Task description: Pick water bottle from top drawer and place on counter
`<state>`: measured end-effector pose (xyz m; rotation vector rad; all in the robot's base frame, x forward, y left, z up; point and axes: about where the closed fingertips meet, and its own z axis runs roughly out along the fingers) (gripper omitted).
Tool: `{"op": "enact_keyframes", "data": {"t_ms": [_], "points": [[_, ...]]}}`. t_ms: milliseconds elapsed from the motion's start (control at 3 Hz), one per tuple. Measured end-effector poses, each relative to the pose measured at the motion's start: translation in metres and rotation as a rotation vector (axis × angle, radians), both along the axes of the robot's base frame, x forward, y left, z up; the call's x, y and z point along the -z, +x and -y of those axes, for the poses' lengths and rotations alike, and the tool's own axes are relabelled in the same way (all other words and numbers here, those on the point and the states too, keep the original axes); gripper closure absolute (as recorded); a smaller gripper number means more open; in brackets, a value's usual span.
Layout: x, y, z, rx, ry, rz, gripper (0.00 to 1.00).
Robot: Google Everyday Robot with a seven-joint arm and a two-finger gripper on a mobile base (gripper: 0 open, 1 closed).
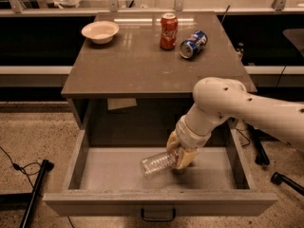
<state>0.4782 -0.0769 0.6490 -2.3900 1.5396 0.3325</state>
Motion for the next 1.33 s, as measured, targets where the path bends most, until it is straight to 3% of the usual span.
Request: {"op": "enact_keyframes", "data": {"t_ms": [333,667,1000,1333], "points": [[-0.055,-0.003,0.005,0.045,0.106,0.034,1.0],[-0.12,0.003,0.014,0.116,0.151,0.088,1.0],[-0.175,0.026,0.02,0.201,0.128,0.138,1.0],[-0.214,0.073,0.02,0.306,0.062,0.156,1.0]]}}
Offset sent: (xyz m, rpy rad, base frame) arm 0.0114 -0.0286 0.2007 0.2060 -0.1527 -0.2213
